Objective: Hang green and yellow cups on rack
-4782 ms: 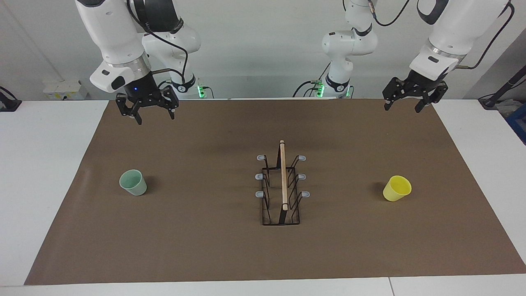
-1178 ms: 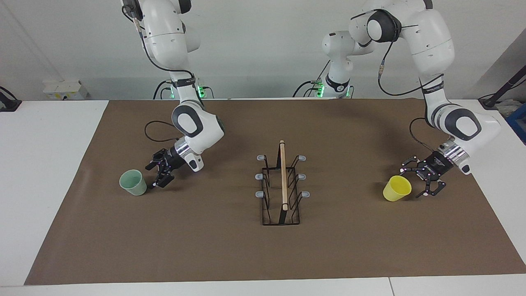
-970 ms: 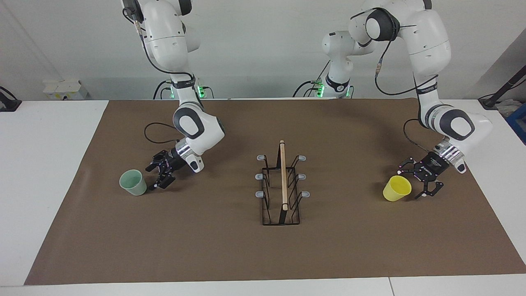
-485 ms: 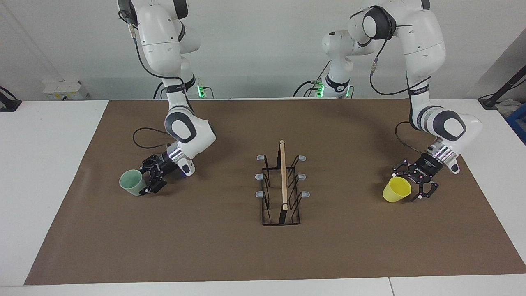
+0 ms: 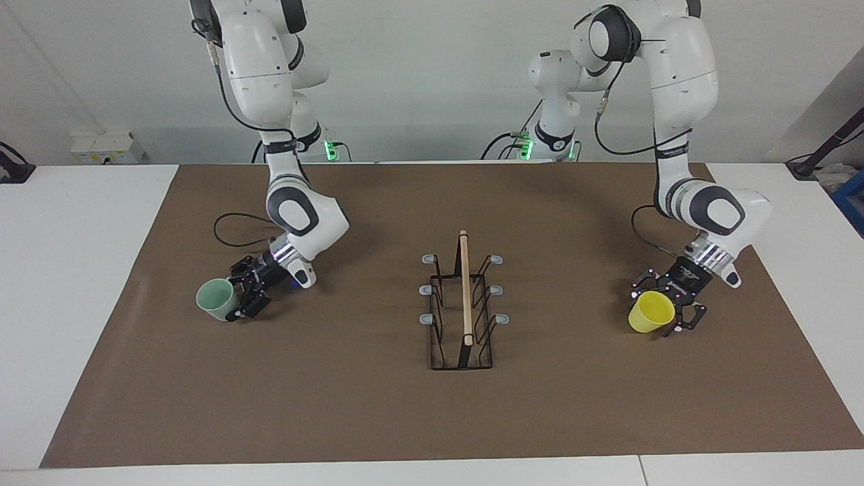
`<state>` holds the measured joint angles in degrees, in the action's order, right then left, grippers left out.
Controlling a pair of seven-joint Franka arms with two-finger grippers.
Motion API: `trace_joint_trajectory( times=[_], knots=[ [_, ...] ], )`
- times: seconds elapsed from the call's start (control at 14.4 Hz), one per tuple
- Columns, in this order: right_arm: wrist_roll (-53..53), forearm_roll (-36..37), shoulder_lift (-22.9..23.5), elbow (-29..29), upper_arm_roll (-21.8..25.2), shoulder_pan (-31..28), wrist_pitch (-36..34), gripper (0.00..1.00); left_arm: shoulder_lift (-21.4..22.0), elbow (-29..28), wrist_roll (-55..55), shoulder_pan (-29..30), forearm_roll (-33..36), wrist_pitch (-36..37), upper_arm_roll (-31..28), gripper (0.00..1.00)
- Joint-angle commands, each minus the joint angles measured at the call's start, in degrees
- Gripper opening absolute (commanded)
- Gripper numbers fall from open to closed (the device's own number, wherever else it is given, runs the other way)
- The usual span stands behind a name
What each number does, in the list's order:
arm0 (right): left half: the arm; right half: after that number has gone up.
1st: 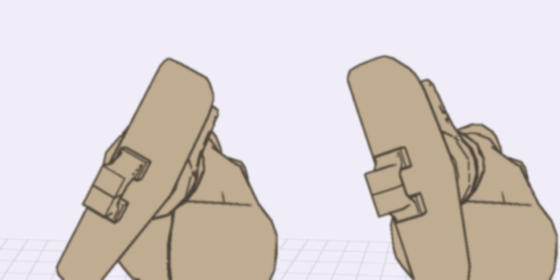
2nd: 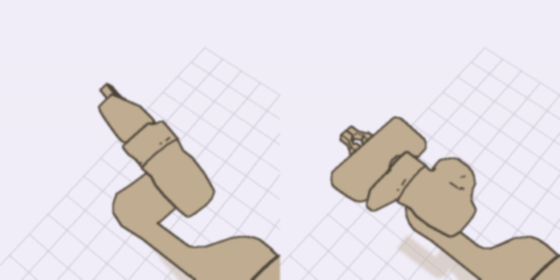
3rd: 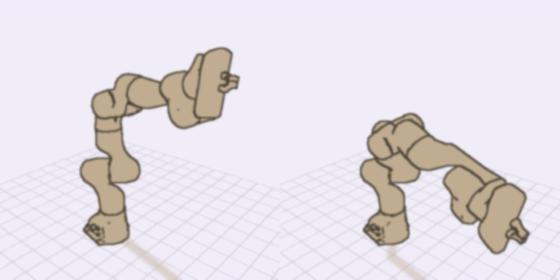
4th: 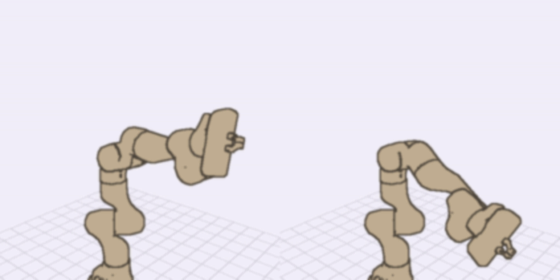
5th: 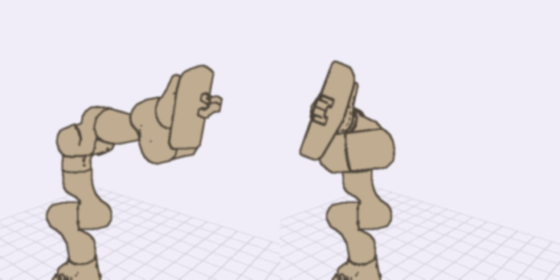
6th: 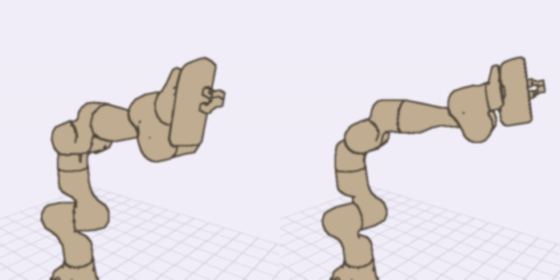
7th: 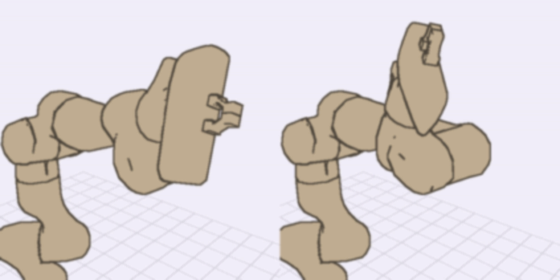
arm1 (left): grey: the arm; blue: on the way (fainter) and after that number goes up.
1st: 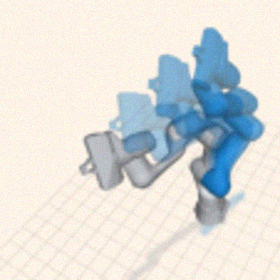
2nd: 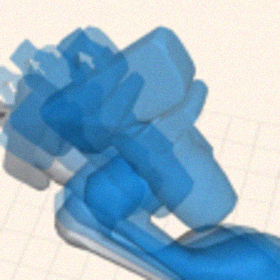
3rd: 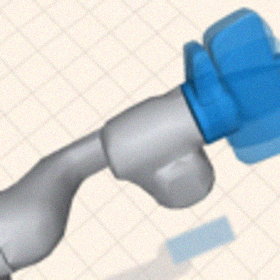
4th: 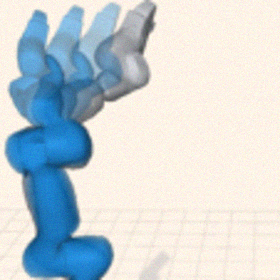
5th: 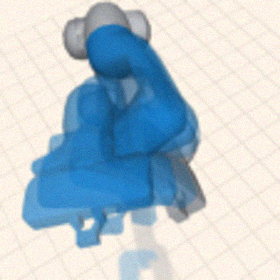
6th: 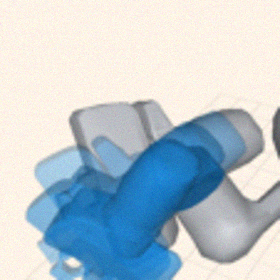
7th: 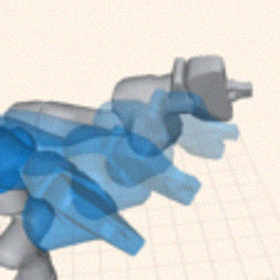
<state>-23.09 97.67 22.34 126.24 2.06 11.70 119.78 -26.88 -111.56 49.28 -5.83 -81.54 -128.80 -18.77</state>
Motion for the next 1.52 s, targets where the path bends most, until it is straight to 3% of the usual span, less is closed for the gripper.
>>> trace_joint_trajectory(
  times=[0.0, 0.14, 0.28, 0.35, 0.49, 0.62, 0.76, 0.97, 1.46],
  knots=[
    [2.5, 5.8, -0.2, 0.7, -0.4, -2.4, 2.1, 1.00, 1.8, -1.8, 0.3, -0.8, -1.3, -3.6, 0.9, 0.99],
    [3.6, 7.4, -0.1, 0.7, -0.4, -3.6, 2.7, 1.00, 2.1, -1.2, 0.8, -1.7, -1.2, -6.1, 1.8, 0.86],
    [4.1, 8.1, -0.1, 0.7, -0.4, -3.7, 3.0, 1.00, 2.0, -0.9, 3.4, -2.4, -1.1, -7.3, 1.9, 0.66],
    [4.1, 8.1, -0.1, 0.7, -0.4, -4.1, 3.2, 1.00, 2.1, -0.2, 4.0, -2.4, 0.1, -7.1, 1.8, 0.05],
    [4.1, 9.1, -0.1, 0.8, -0.4, -4.1, 3.4, 0.96, 2.3, 1.2, 3.2, -2.5, 4.4, -7.0, 1.9, 0.00],
    [4.1, 9.5, -0.1, 0.9, -0.4, -4.1, 3.5, 0.41, 3.1, 3.6, 3.3, -2.5, 7.5, -6.6, 1.8, 0.00],
    [4.0, 9.5, -0.1, 0.9, -0.4, -4.1, 3.3, 0.01, 4.1, 5.5, 3.3, -2.5, 12.0, -6.5, 1.9, 0.00],
    [3.8, 8.2, -0.3, 0.9, -0.4, -3.1, 2.2, 0.00, 4.5, 8.1, 3.3, -2.6, 12.7, -7.1, 1.8, 0.00],
    [3.1, -4.7, -2.0, -1.1, -0.7, -2.6, 2.3, 0.00, 2.3, 17.2, 6.9, -3.6, 43.2, -11.3, 3.5, 0.00]
  ],
)
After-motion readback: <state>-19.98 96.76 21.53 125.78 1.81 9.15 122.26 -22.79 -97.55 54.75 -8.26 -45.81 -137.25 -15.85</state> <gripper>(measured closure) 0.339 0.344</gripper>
